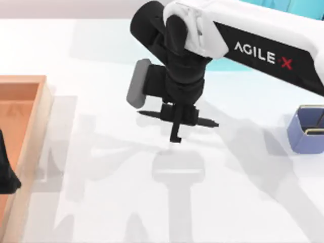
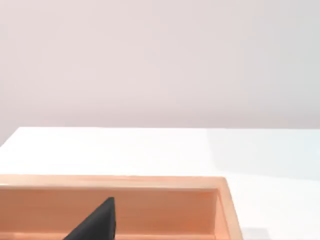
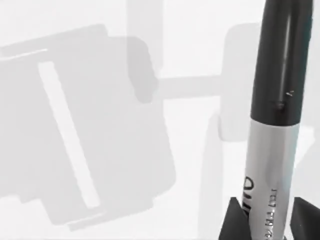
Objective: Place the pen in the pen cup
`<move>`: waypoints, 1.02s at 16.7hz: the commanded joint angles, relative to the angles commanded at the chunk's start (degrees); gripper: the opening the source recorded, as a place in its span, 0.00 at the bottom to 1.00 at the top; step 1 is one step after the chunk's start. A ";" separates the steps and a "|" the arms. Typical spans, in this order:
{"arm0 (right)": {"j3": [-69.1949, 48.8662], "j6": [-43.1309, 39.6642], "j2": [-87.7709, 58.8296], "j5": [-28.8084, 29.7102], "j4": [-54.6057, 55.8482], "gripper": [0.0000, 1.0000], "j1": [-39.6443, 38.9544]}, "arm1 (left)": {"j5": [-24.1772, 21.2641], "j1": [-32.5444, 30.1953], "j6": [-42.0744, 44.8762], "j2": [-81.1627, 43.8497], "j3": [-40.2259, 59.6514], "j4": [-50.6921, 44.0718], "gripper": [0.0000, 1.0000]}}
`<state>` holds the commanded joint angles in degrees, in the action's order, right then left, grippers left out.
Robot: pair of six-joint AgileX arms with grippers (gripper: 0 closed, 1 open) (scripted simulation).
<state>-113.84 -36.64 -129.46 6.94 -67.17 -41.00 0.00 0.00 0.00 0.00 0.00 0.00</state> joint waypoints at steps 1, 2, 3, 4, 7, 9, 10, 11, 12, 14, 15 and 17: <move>1.68 1.30 3.07 0.16 -1.46 0.00 -1.17 | 0.00 0.00 0.00 0.00 0.00 0.00 1.00; 3.36 2.57 6.45 0.32 -2.88 0.00 -2.33 | 0.00 0.00 0.00 0.00 0.00 0.00 1.00; 4.96 3.75 9.52 0.47 -4.24 0.00 -3.45 | 0.00 0.00 0.00 0.00 0.00 0.00 1.00; 6.40 4.81 12.04 0.58 -5.49 0.00 -4.49 | 0.00 0.00 0.00 0.00 0.00 0.00 1.00; 9.06 6.74 16.14 0.70 -7.96 0.00 -6.57 | 0.00 0.00 0.00 0.00 0.00 0.00 1.00; 9.17 6.82 16.30 0.70 -8.08 0.00 -6.67 | 0.00 0.00 0.00 0.00 0.00 0.00 1.00; 9.17 6.82 16.30 0.70 -8.08 0.00 -6.67 | 0.00 0.00 0.00 0.00 0.00 0.00 1.00; 8.96 6.86 16.12 0.59 -8.00 0.00 -6.39 | 0.00 0.00 0.00 0.00 0.00 0.00 1.00; 8.97 6.84 16.13 0.55 -7.98 0.00 -6.36 | 0.00 0.00 0.00 0.00 0.00 0.00 1.00; 9.55 5.91 16.18 -1.22 -7.03 0.00 -5.04 | 0.00 0.00 0.00 0.00 0.00 0.00 1.00; 10.12 5.04 16.22 -3.00 -6.13 0.00 -3.72 | 0.00 0.00 0.00 0.00 0.00 0.00 1.00; 11.87 2.64 16.31 -8.32 -3.58 0.00 0.17 | 0.00 0.00 0.00 0.00 0.00 0.00 1.00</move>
<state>-101.97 -34.00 -113.14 -1.38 -70.75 -40.83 0.00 0.00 0.00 0.00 0.00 0.00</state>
